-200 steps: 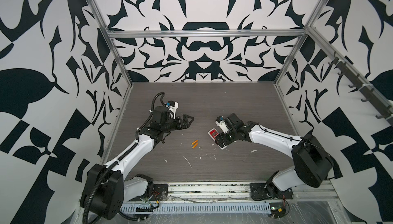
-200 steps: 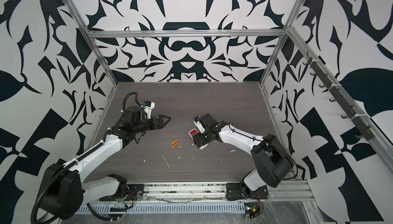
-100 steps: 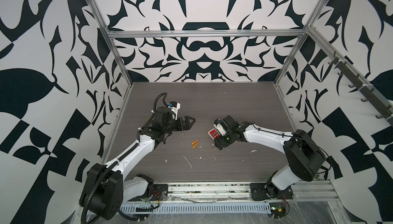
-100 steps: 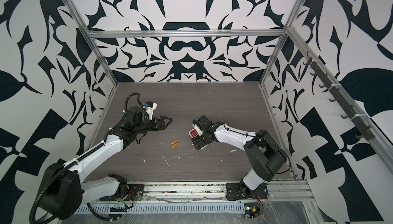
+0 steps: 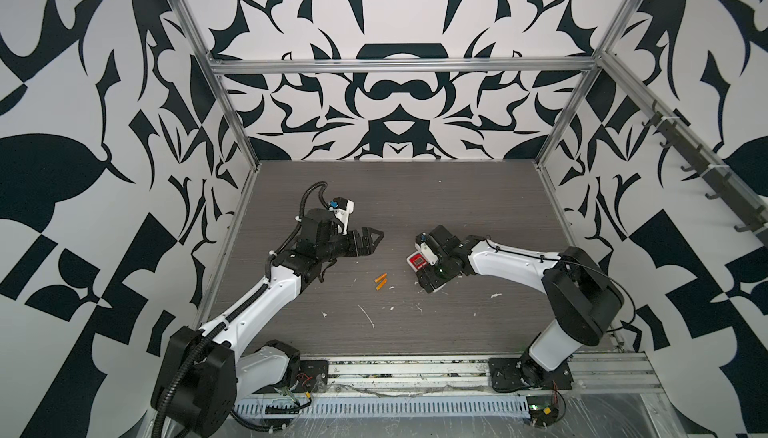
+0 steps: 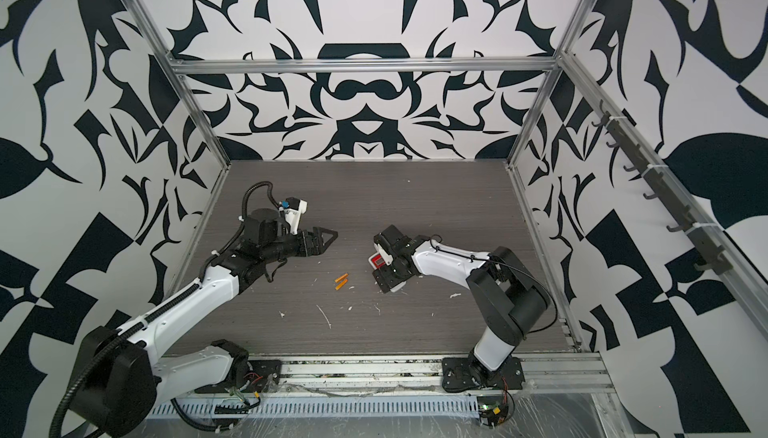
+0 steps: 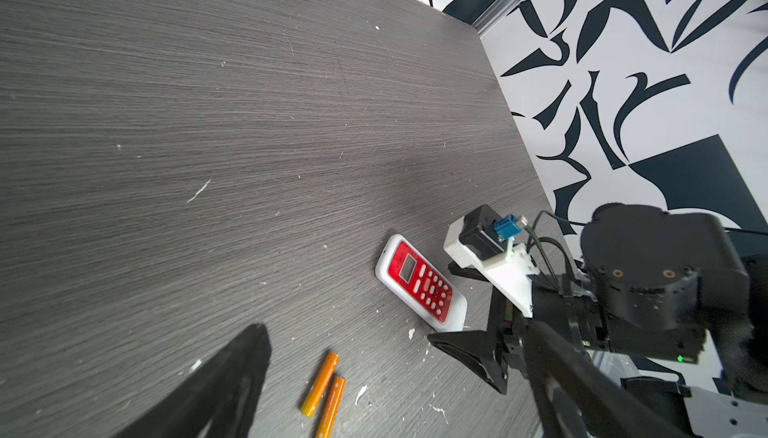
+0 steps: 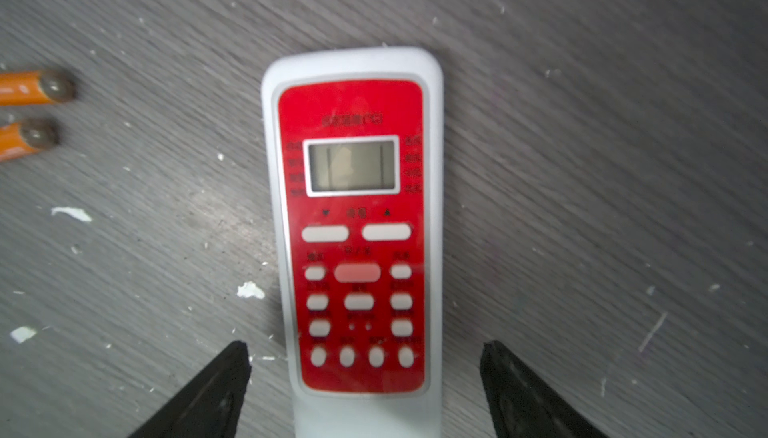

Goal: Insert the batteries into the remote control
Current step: 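Lower the right gripper and close it on the remote's bottom end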

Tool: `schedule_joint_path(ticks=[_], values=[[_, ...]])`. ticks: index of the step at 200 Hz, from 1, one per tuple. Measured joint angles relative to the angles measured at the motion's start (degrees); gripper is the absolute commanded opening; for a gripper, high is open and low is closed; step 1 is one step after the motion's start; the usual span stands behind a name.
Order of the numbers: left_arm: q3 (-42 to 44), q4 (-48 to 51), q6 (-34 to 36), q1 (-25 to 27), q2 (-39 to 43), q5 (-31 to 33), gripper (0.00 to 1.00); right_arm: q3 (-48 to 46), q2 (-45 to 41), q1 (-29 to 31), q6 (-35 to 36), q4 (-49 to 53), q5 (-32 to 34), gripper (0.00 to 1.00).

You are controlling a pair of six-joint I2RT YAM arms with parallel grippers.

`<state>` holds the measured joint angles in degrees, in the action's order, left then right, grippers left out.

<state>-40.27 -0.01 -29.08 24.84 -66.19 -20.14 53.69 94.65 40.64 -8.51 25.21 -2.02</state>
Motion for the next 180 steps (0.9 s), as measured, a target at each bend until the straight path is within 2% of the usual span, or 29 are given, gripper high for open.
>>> schedule_joint_path(ticks=[180], values=[[0.00,1.97,0.61,0.68,3.89,0.81,0.99,2.97,3.61,2.36,-0.22,2.49,4.81,0.82]])
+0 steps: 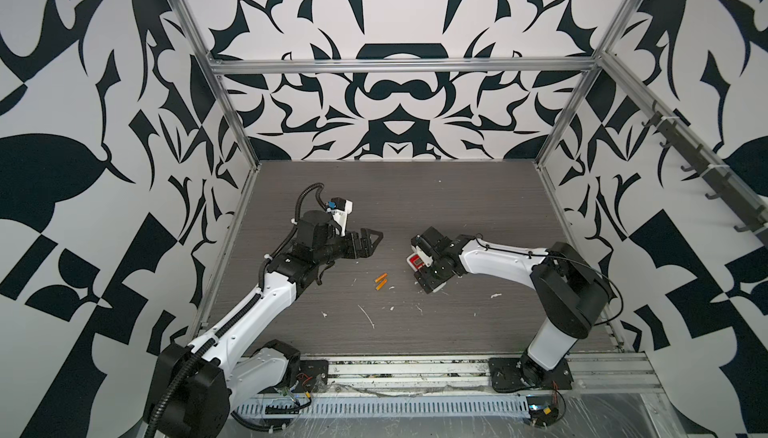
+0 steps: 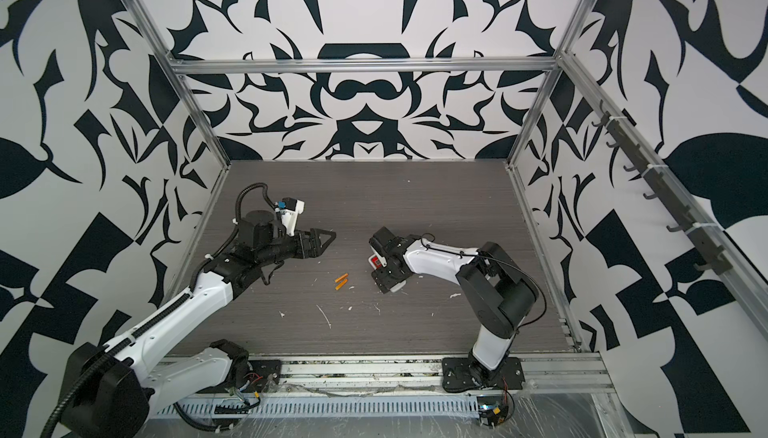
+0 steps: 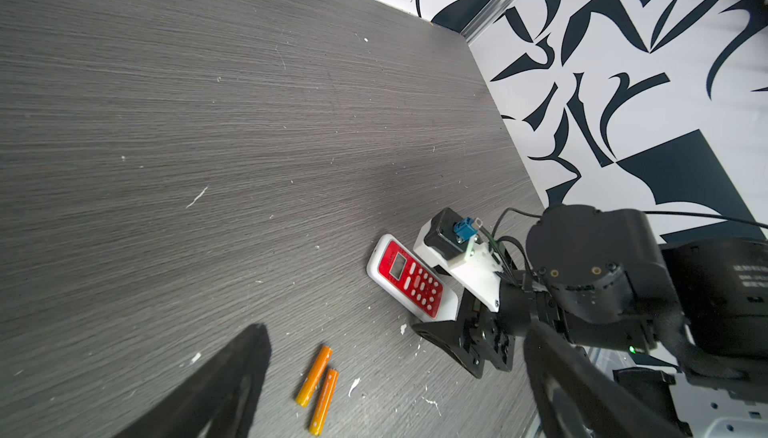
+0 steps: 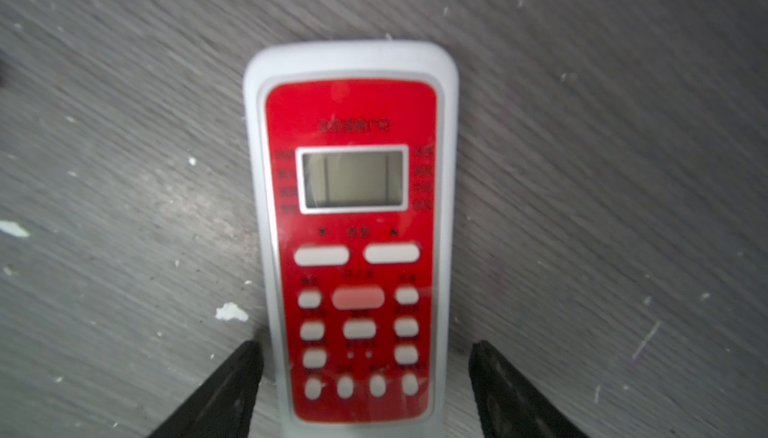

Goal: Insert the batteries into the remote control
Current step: 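Lower the right gripper and close it on the remote's bottom end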

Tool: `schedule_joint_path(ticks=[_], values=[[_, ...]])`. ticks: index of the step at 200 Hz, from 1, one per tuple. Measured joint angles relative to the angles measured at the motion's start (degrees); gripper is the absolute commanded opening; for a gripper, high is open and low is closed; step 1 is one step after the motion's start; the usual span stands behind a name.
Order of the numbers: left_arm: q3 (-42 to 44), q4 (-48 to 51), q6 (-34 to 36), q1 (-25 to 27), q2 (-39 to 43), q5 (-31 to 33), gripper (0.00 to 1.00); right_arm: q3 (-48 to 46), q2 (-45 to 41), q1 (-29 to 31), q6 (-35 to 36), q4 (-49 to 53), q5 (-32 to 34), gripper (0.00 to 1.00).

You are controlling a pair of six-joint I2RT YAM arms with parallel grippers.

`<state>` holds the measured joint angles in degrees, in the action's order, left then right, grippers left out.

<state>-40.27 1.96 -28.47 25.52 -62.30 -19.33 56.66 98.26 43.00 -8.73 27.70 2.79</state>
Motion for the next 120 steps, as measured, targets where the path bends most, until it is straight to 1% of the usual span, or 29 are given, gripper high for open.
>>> schedule_joint_path(ticks=[39,88,120], values=[[0.00,-0.15,0.02,0.00,0.42,0.00,0.99,0.61,0.37,0.57,0.02,0.57,1.07,0.79],[0.04,-0.59,0.15,0.00,0.92,0.00,0.99,0.61,0.37,0.61,0.07,0.79,1.36,0.70],[0.09,-1.27,0.17,0.00,0.96,-0.09,0.99,0.61,0.37,0.61,-0.07,0.79,1.38,0.63]])
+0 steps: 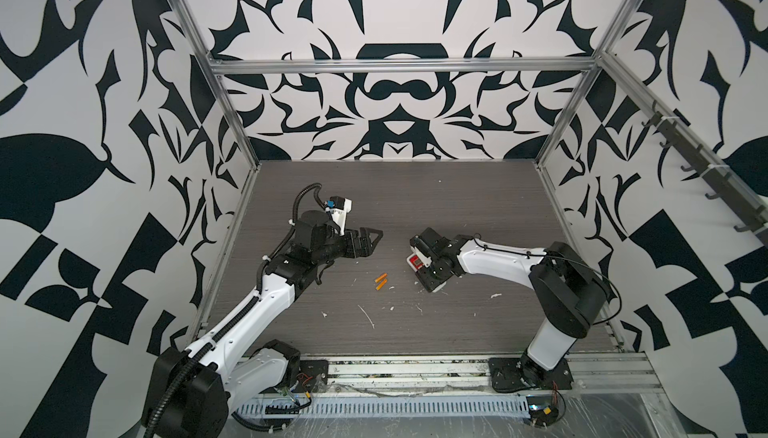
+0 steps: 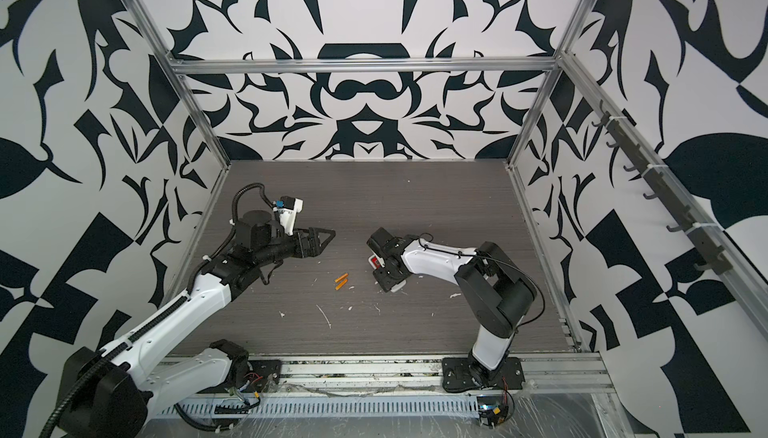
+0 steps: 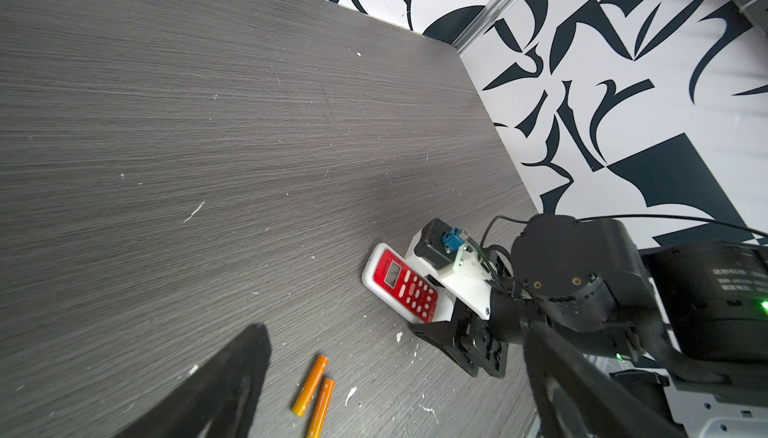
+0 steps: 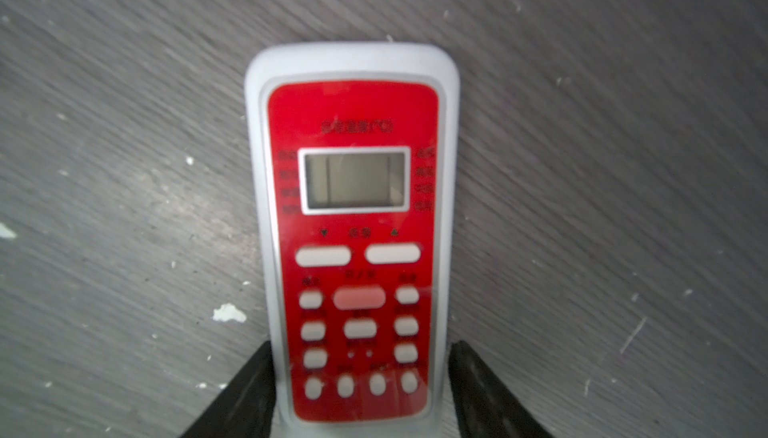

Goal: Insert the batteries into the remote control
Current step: 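Lower the right gripper and close it on the remote's bottom end, then lift the remote upright with the right gripper toward the left gripper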

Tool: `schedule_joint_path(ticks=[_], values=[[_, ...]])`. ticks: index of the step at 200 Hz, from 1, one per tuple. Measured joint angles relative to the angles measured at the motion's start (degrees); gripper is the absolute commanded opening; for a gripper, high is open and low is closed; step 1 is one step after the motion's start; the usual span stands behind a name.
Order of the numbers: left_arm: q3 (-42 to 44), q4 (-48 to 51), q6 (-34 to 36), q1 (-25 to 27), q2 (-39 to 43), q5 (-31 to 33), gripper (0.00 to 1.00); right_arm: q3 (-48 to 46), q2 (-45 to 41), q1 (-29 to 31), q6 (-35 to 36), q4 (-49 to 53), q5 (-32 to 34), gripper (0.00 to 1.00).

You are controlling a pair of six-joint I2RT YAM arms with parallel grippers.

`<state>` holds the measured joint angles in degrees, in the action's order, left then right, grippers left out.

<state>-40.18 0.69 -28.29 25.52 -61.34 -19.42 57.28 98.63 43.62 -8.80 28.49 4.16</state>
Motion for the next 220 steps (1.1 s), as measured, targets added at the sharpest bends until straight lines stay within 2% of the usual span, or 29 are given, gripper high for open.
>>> schedule_joint_path(ticks=[115,169,220], values=[[0.48,-2.60,-0.17,0.00,-0.22,-1.33,0.99,-1.05,-0.87,0.02,-0.09,-2.21,-0.11,0.34],[0.63,-5.55,-0.85,0.00,-0.55,-3.37,0.99,-5.97,-10.64,-0.42,-0.09,-7.32,-4.83,0.27],[2.25,-9.49,-2.21,0.04,-0.55,-7.32,0.99,-11.13,-20.11,-3.08,-0.59,-14.99,-13.79,0.26]])
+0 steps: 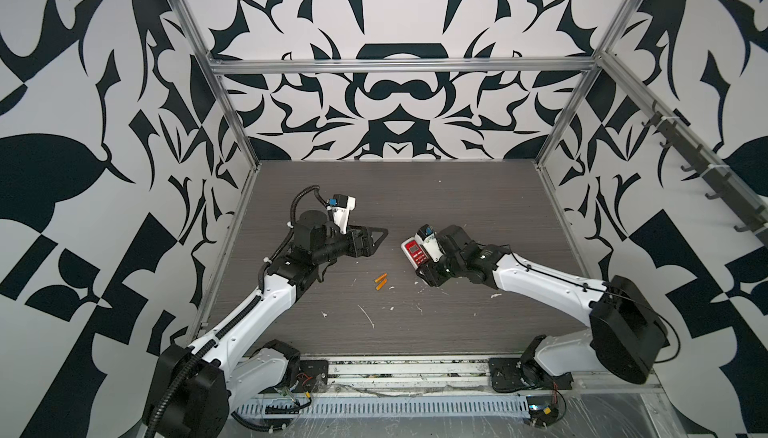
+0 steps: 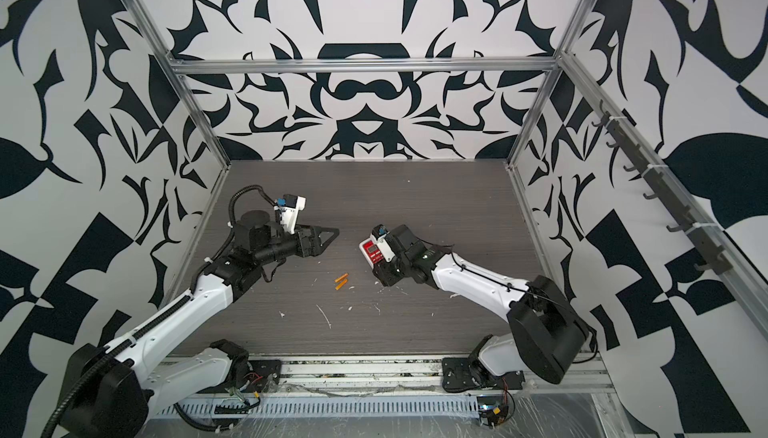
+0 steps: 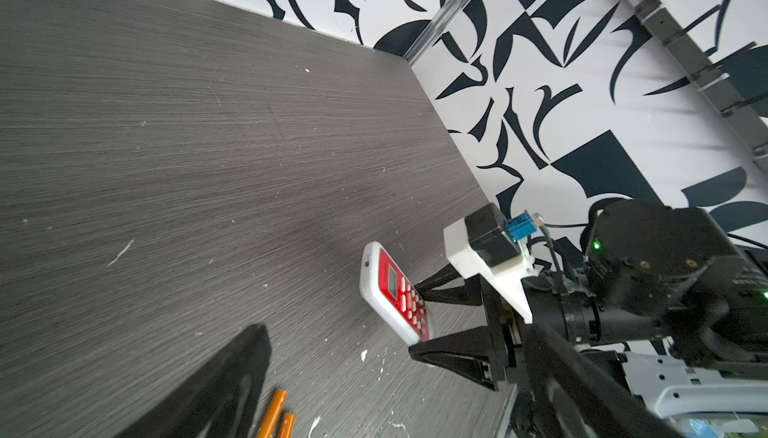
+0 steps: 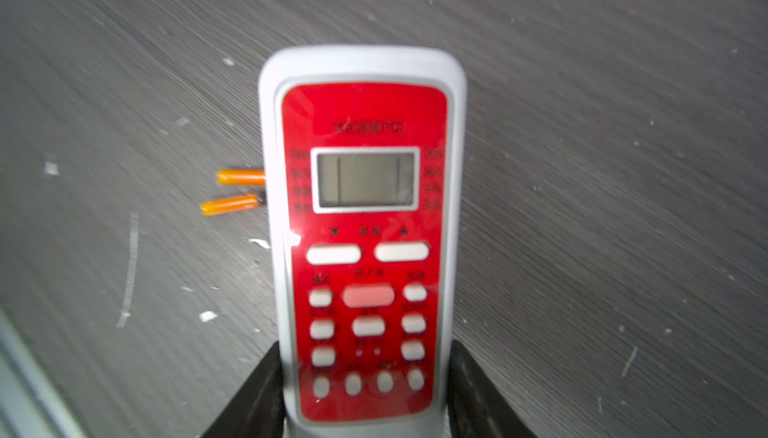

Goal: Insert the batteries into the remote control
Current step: 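Lift the remote upright with the right gripper toward the left gripper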

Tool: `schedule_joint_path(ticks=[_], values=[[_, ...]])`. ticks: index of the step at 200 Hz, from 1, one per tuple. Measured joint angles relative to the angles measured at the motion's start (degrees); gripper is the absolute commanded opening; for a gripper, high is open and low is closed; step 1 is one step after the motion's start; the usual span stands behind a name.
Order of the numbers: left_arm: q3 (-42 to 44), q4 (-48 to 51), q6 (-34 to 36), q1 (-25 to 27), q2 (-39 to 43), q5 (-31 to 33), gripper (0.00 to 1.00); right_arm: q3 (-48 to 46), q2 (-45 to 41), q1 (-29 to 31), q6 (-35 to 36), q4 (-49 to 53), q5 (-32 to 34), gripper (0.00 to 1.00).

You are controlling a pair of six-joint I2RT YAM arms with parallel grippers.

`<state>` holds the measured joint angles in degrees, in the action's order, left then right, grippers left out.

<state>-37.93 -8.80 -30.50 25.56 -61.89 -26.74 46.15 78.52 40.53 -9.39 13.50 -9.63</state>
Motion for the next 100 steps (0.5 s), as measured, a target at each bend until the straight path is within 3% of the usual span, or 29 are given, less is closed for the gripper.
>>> schedule_joint_path(ticks=[100], values=[[1.22,-8.83,-1.81,3.45,0.02,-7.87,0.99,-6.05,-12.04,-3.63,-4.28,-14.75,-18.95,0.26]])
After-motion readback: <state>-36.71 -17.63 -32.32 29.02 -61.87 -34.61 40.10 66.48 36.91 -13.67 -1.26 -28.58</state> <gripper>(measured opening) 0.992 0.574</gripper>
